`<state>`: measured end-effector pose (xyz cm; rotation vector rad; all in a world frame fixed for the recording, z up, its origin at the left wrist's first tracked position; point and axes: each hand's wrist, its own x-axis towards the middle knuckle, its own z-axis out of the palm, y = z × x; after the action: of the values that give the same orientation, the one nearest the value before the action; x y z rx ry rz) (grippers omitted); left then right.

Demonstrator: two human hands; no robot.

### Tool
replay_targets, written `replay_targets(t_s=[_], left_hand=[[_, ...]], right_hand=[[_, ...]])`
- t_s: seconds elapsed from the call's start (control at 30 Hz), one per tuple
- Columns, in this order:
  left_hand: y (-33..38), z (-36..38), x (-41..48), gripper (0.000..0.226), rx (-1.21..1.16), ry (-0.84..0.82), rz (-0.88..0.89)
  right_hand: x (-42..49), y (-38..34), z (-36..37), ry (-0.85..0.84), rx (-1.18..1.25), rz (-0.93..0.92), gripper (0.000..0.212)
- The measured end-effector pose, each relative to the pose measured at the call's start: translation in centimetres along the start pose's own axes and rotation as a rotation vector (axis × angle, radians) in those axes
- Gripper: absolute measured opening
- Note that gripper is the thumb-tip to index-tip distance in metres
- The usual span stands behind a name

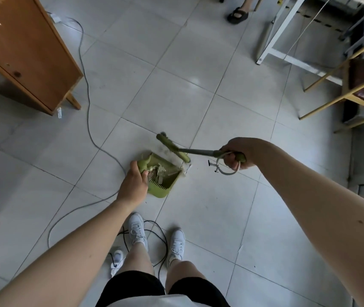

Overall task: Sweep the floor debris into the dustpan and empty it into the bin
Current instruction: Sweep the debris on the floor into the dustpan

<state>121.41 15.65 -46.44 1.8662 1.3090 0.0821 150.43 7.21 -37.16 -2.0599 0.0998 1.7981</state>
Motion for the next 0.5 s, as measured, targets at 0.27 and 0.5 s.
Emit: replay_targets(t_s=[0.27,0.5], left_hand=[[0.0,2.1,-3.3,0.026,0.107,0.025,0.012],[1.2,5.5,-4.3,0.025,0.077,0.042,-0.015]], right_hand=[[2.2,5.9,-3.1,0.123,0.093,-0.035,0.025],[6.8,10.4,-2.0,0.119,-0.104,0.051,0.038]])
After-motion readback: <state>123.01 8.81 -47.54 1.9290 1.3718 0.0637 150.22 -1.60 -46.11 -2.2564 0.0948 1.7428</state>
